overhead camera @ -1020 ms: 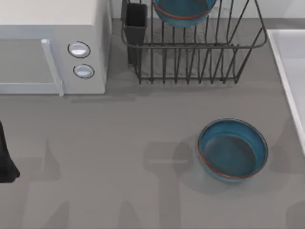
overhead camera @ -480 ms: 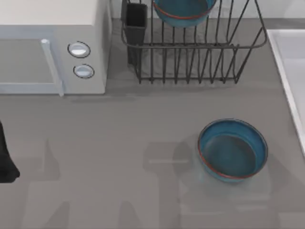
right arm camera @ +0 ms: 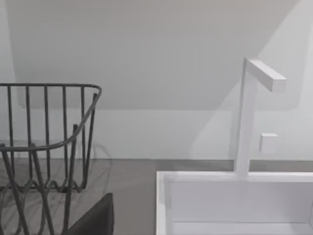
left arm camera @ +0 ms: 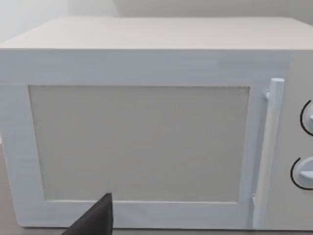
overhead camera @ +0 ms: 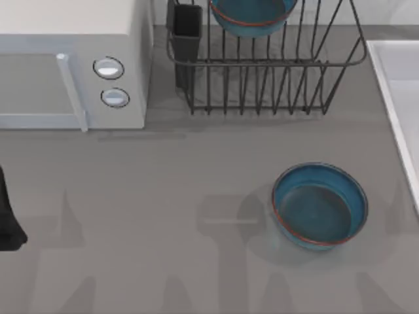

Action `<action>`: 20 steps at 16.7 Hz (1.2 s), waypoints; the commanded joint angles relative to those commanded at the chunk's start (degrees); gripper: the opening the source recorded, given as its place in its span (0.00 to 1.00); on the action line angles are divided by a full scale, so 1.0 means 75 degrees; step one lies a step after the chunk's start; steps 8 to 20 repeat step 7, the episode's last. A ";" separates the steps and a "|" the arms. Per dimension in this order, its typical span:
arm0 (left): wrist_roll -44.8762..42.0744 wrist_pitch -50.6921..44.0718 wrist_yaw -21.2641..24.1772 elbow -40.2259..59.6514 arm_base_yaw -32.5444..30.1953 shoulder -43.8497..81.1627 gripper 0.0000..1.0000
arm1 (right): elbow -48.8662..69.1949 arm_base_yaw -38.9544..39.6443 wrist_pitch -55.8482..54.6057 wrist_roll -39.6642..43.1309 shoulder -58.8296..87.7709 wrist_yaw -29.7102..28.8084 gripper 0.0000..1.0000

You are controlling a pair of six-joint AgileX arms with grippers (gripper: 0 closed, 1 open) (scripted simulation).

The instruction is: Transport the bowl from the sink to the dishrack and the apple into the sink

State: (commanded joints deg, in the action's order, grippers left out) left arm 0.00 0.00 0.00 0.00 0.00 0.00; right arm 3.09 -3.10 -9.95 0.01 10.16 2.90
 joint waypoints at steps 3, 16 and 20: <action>0.0000 0.0000 0.0000 0.0000 0.0000 0.0000 1.00 | -0.0315 0.0313 0.1021 -0.0002 -0.1045 -0.0294 1.00; 0.0000 0.0000 0.0000 0.0000 0.0000 0.0000 1.00 | -0.0412 0.0413 0.1327 -0.0001 -0.1355 -0.0387 1.00; 0.0000 0.0000 0.0000 0.0000 0.0000 0.0000 1.00 | -0.0412 0.0413 0.1327 -0.0001 -0.1355 -0.0387 1.00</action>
